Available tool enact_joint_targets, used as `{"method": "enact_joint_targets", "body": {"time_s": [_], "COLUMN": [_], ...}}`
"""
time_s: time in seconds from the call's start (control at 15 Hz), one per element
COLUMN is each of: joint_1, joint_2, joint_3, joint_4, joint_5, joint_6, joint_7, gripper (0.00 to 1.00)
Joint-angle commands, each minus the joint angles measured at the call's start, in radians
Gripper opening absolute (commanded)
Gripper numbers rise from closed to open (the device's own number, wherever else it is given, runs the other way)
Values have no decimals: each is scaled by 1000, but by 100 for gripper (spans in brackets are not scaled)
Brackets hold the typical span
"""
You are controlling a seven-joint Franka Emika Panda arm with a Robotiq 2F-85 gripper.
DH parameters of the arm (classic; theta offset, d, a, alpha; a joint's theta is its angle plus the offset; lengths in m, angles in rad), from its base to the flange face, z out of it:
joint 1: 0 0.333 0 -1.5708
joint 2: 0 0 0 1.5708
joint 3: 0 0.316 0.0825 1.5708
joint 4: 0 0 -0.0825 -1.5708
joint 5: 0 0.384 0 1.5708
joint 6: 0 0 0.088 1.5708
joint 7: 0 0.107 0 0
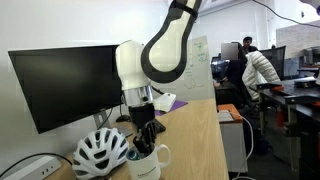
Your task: Move the white mug to the right
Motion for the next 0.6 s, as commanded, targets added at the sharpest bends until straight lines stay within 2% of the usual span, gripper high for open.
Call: {"method": "enact_joint_targets", "body": {"time_s": [0.0, 0.13, 0.2, 0.53], "joint_1": [22, 22, 23, -11], "joint_2": [9, 6, -3, -91], "joint_3": [-24, -26, -28, -34], "joint_4": [30, 29, 21, -88], "joint_5": [15, 17, 17, 26], "joint_6": [-50, -50, -50, -11], "joint_7": [21, 25, 30, 16], "gripper": [1, 0, 3, 3]}}
